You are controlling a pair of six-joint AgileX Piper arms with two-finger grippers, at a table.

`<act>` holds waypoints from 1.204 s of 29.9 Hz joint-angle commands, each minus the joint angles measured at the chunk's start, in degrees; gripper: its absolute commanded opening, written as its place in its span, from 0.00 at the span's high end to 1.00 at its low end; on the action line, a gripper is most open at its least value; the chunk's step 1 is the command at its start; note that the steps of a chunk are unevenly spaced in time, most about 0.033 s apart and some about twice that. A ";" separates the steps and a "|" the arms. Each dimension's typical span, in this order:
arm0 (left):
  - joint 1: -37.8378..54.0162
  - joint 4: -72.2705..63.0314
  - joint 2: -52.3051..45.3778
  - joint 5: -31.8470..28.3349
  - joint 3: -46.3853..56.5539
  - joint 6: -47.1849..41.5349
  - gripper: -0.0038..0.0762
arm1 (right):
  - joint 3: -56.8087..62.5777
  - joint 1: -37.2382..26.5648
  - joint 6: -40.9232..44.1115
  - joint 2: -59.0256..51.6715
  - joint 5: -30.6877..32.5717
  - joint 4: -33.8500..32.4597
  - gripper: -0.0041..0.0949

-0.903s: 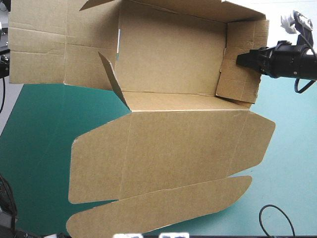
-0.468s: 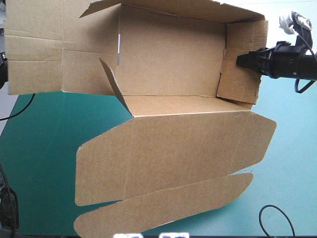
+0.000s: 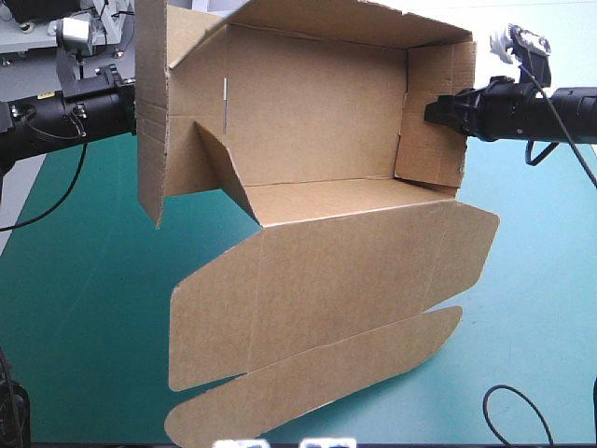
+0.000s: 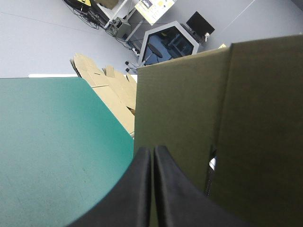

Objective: Fold the box

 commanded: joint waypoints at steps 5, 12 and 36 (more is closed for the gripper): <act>-1.62 -2.27 -2.49 2.88 -1.77 -1.45 0.94 | -1.44 0.08 0.62 0.24 -5.19 2.05 0.97; -5.11 2.37 -2.49 2.77 -1.77 -2.03 0.95 | -1.44 0.08 0.62 1.16 -6.74 2.45 0.97; -6.47 7.50 -2.49 2.80 -1.77 -2.83 0.96 | -1.44 4.16 0.83 4.57 -11.03 -1.73 0.97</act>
